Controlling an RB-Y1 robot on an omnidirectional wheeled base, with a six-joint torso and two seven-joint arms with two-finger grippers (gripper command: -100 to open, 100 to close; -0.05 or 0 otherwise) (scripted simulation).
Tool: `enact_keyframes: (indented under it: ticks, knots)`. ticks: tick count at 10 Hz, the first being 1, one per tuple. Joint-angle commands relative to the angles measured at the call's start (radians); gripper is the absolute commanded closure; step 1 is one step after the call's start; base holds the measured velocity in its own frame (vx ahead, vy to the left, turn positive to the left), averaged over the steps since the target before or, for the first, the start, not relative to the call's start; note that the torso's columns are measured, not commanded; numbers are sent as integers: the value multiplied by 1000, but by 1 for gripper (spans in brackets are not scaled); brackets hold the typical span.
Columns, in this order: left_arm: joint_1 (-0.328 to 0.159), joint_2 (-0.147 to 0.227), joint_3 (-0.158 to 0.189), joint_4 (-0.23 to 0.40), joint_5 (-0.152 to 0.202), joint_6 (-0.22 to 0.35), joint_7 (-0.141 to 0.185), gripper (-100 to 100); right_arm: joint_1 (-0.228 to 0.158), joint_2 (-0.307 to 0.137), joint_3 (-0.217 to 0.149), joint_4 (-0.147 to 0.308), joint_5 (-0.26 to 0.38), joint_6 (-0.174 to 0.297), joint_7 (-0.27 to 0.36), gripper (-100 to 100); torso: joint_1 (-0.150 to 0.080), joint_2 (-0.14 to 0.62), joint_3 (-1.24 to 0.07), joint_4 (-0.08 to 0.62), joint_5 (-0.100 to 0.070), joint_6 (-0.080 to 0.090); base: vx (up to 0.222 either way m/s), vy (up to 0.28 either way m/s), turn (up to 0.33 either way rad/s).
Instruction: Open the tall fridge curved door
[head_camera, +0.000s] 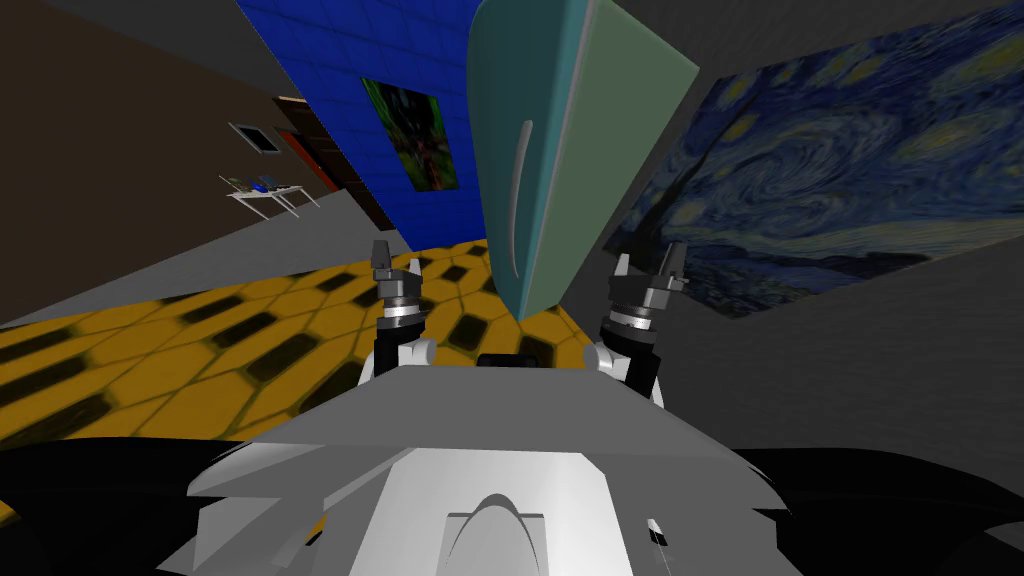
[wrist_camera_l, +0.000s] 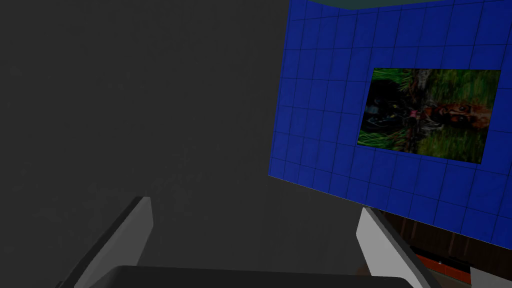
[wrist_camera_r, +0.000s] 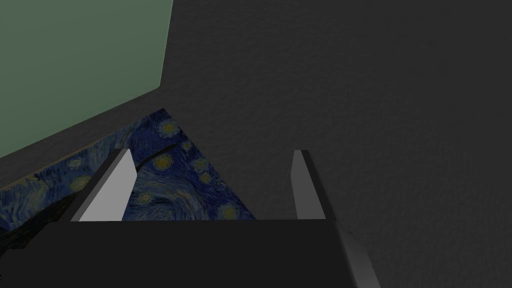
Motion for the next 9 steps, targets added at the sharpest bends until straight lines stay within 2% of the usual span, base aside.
enact_keyframes:
  ticks: [1, 9]
  knots:
    - [0, 0, 0, 0, 0, 0, 0, 0, 0, 0, 0, 0, 0, 0, 0, 0, 0, 40, -82, 41, 0, 0, 0, 0, 0]
    - [0, 0, 0, 0, 0, 0, 0, 0, 0, 0, 0, 0, 0, 0, 0, 0, 0, 618, -1234, 617, 0, 0, 0, 0, 0]
